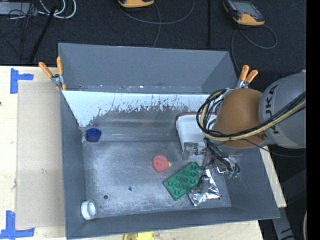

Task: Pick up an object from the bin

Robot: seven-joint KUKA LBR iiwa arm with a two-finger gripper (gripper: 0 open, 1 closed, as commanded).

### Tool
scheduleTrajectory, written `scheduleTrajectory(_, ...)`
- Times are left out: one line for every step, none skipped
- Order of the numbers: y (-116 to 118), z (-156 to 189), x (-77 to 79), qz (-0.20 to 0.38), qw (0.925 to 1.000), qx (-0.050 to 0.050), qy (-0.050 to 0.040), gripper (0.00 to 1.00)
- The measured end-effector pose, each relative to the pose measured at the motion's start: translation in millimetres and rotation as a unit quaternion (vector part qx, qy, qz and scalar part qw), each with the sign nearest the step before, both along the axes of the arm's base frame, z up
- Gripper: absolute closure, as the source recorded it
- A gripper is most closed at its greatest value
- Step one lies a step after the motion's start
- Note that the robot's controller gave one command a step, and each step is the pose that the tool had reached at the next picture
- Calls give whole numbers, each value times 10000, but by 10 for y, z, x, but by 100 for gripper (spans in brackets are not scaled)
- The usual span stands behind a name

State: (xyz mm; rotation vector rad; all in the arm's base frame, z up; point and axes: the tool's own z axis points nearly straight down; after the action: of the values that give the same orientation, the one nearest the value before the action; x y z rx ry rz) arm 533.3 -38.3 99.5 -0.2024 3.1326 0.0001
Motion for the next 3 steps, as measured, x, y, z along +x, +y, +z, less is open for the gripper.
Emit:
scheduleTrajectory(-48,-315,21,218,9998,1,38,0)
scheduleTrajectory(-39,-317,21,229,9997,2,44,0)
scheduleTrajectory(-39,-299,26,241,9997,0,51,100)
